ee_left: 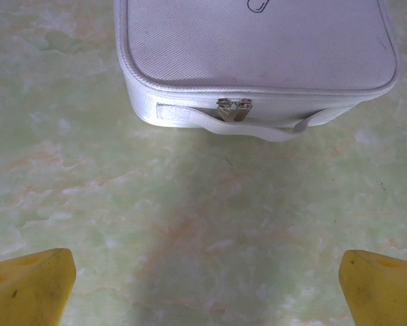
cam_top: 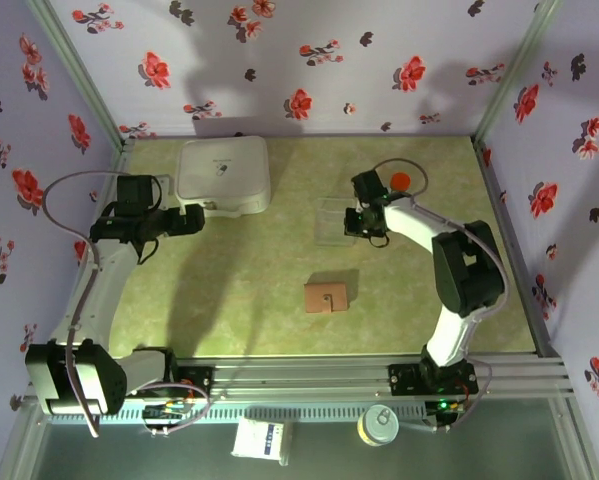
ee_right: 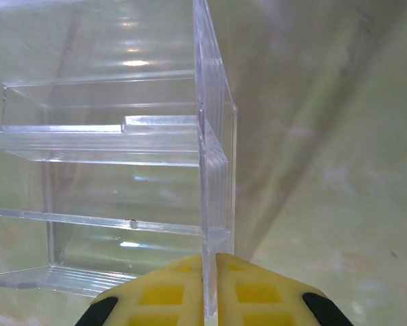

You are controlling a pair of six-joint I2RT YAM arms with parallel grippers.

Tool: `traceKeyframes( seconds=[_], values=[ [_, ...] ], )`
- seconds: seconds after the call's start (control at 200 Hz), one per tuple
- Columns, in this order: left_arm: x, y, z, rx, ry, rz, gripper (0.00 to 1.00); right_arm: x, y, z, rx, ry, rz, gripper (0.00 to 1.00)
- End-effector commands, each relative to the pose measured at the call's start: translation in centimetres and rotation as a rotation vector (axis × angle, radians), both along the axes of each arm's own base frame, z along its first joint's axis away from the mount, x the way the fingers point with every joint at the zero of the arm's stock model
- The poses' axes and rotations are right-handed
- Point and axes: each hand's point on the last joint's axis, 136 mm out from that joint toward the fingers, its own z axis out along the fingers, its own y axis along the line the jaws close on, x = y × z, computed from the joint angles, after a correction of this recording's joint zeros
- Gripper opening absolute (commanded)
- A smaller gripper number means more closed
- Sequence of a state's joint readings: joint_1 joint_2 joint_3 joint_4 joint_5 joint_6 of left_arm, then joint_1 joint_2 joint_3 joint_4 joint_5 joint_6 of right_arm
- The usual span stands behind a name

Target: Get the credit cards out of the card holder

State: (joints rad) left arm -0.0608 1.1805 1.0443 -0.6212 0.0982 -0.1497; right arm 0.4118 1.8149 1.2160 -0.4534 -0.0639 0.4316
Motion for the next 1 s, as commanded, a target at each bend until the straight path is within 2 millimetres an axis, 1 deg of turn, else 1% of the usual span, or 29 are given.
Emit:
traceKeyframes(
  seconds=[0.0, 0.05, 0.22, 0.305, 0.445, 0.545, 0.625, 0.79, 0.995],
  values=[
    [-0.4, -0.1, 0.3, 0.011, -0.019, -0.024, 1.00, 1.9, 1.7, 0.8, -0.015, -0.016, -0.011, 0.12],
    [-0.4, -0.1, 0.3, 0.013, -0.020, -0.024, 1.00, 2.6, 2.3, 1.0, -0.031, -0.021, -0.005, 0.11],
    [-0.5, -0.1, 0.2, 0.009, -0.018, -0.021, 1.00, 4.6, 4.0, 0.6, -0.062, -0.016, 0.000, 0.10],
    [-0.5, -0.1, 0.2, 0.009, -0.018, -0.022, 1.00, 5.4, 4.4, 0.2, -0.068, -0.011, -0.011, 0.10],
    [-0.6, -0.1, 0.2, 0.009, -0.017, -0.022, 1.00, 6.0, 4.8, -0.5, -0.062, -0.001, -0.022, 0.10],
    [-0.7, -0.1, 0.2, 0.012, -0.020, -0.022, 1.00, 6.1, 5.0, -0.5, -0.056, -0.001, -0.023, 0.10],
    [-0.7, 0.0, 0.3, 0.015, -0.023, -0.020, 1.00, 6.1, 5.1, -0.1, -0.048, -0.008, -0.023, 0.12],
    [-0.7, 0.0, 0.3, 0.011, -0.023, -0.019, 1.00, 5.8, 5.0, 1.4, -0.041, -0.028, -0.020, 0.16],
    [-0.7, 0.0, 0.2, 0.011, -0.020, -0.018, 1.00, 4.3, 4.7, 3.6, -0.055, -0.050, -0.001, 0.21]
  ],
)
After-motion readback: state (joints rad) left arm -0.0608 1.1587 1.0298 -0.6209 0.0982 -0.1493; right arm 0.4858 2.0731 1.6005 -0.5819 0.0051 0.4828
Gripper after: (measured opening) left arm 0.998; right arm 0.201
